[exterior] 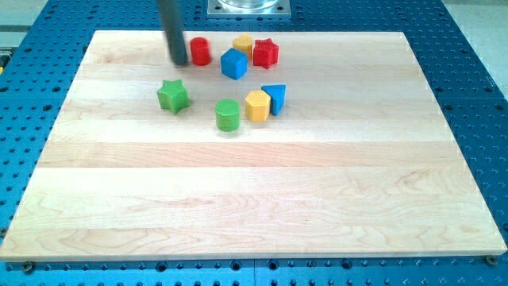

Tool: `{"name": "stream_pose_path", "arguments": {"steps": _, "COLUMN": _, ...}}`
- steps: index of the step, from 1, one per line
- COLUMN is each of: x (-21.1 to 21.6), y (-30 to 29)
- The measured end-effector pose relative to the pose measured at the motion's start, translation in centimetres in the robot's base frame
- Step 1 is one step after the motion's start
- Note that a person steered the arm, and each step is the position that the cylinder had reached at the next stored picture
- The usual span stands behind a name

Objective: Push the green star towards the top left corner

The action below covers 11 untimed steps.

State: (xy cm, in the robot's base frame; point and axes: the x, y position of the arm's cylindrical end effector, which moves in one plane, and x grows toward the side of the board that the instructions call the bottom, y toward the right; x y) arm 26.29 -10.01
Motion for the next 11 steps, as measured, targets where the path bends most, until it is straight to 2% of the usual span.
{"name": "stream_pose_path", "arguments": {"steps": 1, "x": 1.3, "y": 2.1}}
{"name": "stream_pose_path", "arguments": {"steps": 2, "x": 5.3, "y": -0.4}}
{"name": "stream_pose_path", "arguments": {"steps": 3, "x": 9.0, "y": 4.0}}
{"name": "stream_pose_path", "arguments": {"steps": 4, "x": 12.8, "y": -1.9}}
{"name": "stream_pose_path", "arguments": {"steps": 5, "x": 15.0, "y": -3.4}}
{"name": "stream_pose_path", "arguments": {"steps": 6, "x": 10.7, "y": -3.1}}
{"name": "stream_pose_path", "arguments": {"steps": 8, "x": 15.7, "y": -6.0}}
{"name": "stream_pose_path", "arguments": {"steps": 9, "x": 5.8, "y": -6.5}}
{"name": "stream_pose_path", "arguments": {"steps": 10, "x": 2.8, "y": -6.4}}
{"name": "stream_pose_path", "arguments": {"steps": 11, "x": 9.5, "y": -6.3}}
